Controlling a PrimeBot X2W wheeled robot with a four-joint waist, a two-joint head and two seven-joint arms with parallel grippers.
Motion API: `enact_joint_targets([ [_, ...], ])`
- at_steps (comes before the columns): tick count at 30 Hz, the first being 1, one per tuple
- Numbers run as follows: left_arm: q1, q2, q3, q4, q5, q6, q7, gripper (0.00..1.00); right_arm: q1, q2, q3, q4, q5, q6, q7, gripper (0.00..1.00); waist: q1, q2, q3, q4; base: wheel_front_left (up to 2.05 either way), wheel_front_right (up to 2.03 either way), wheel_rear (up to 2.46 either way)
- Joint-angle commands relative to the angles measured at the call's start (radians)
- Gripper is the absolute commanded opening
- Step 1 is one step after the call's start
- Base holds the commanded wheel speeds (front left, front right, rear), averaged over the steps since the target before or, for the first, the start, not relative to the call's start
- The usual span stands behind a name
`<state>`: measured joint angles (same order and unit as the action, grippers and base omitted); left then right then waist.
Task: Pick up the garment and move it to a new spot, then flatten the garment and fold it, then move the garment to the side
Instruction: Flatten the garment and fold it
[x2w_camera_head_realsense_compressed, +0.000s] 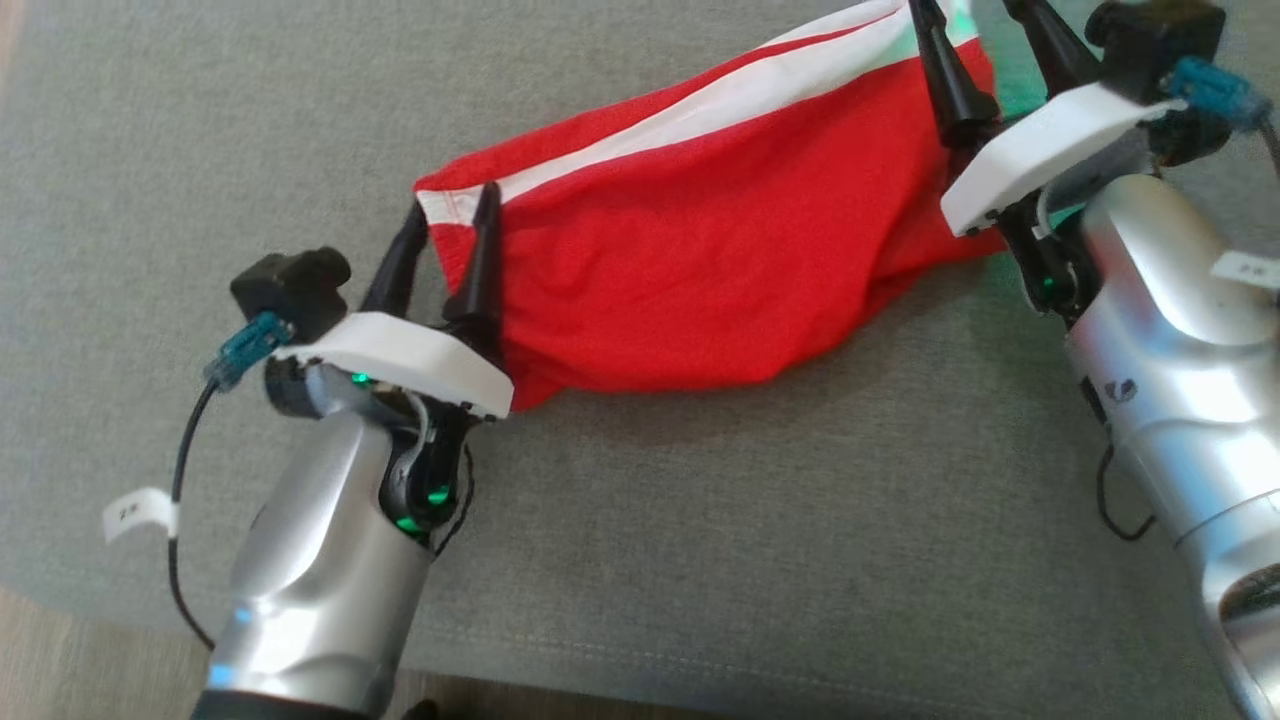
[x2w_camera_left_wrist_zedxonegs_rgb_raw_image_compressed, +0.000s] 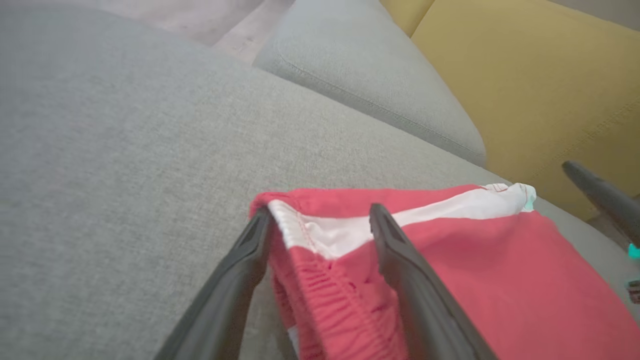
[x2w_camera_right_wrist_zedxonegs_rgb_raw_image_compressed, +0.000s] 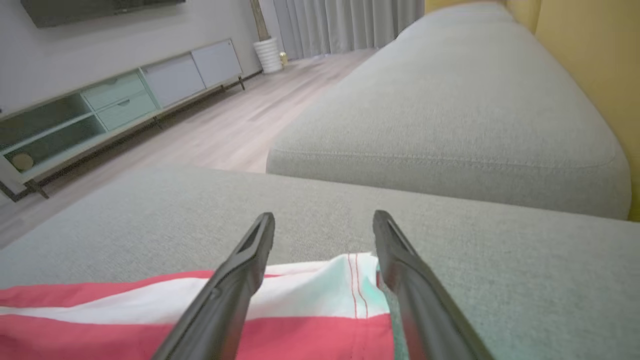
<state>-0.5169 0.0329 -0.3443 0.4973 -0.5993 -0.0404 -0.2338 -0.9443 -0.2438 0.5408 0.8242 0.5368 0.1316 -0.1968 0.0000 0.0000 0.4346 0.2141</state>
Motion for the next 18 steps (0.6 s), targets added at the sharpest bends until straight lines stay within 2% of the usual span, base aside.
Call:
enact_joint_targets([
  [1, 0.008, 0.033, 0.038, -0.044, 0.023, 0.014, -0.016, 1.00, 0.017, 0.017, 0.006, -0.034, 0.002, -0.001, -0.024, 1.00, 0.0000, 0.0000, -0.014, -0.015, 0.00, 0.00, 0.00],
  [7, 0.088, 0.061, 0.116, -0.221, 0.164, 0.099, -0.027, 1.00, 0.086, 0.015, -0.069, -0.114, -0.066, -0.001, -0.062, 1.00, 0.0000, 0.0000, -0.050, -0.054, 0.00, 0.00, 0.00],
  [12, 0.144, 0.069, 0.154, -0.339, 0.262, 0.114, -0.028, 1.00, 0.193, 0.031, -0.207, -0.252, -0.160, -0.001, -0.064, 1.00, 0.0000, 0.0000, -0.076, -0.085, 0.00, 0.00, 0.00],
  [18, 0.173, 0.085, 0.161, -0.386, 0.328, 0.107, -0.028, 1.00, 0.374, 0.066, -0.342, -0.452, -0.275, -0.001, -0.026, 1.00, 0.0000, 0.0000, -0.102, -0.112, 0.00, 0.00, 0.00],
])
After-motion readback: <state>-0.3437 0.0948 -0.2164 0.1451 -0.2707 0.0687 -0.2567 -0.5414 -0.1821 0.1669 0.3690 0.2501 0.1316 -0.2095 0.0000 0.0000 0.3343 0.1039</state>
